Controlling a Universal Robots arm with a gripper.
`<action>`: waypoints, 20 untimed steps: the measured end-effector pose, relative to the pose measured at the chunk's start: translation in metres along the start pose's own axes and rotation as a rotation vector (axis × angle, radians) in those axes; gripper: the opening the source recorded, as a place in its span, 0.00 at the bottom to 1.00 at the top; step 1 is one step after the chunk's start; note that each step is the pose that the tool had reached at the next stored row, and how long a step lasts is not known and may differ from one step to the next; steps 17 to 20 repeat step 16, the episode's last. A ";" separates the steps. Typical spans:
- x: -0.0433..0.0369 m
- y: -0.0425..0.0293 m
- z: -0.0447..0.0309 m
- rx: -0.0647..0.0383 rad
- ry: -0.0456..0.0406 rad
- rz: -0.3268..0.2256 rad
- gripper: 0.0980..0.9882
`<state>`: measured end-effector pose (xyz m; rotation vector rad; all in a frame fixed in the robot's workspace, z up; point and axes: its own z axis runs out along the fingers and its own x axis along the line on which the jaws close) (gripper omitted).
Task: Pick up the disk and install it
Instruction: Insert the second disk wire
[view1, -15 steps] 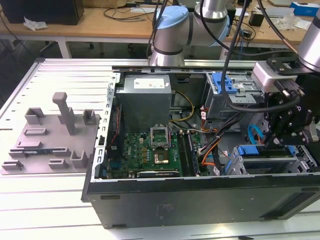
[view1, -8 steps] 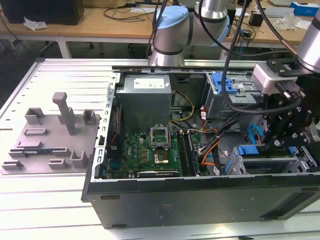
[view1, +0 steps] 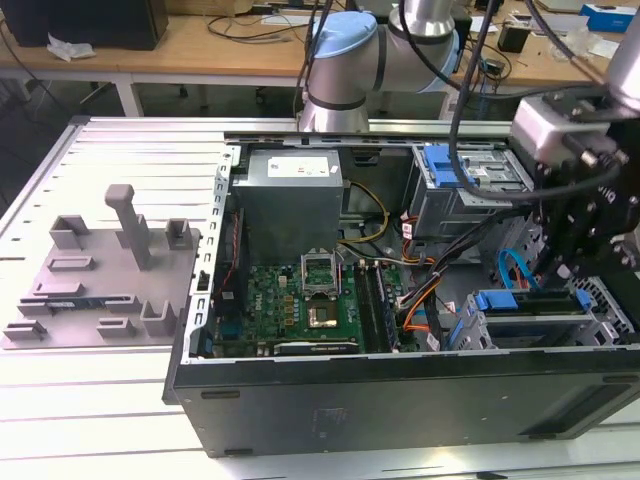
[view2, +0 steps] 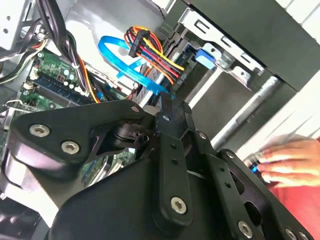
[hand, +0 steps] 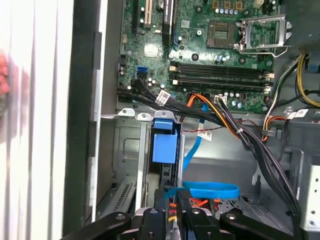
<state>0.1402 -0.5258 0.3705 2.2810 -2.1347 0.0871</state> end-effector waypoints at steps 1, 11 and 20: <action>-0.0003 -0.0001 -0.0030 0.000 0.0034 0.000 0.15; -0.0043 -0.0005 -0.0073 -0.001 0.0198 0.000 0.01; -0.0043 -0.0005 -0.0073 -0.001 0.0199 0.000 0.01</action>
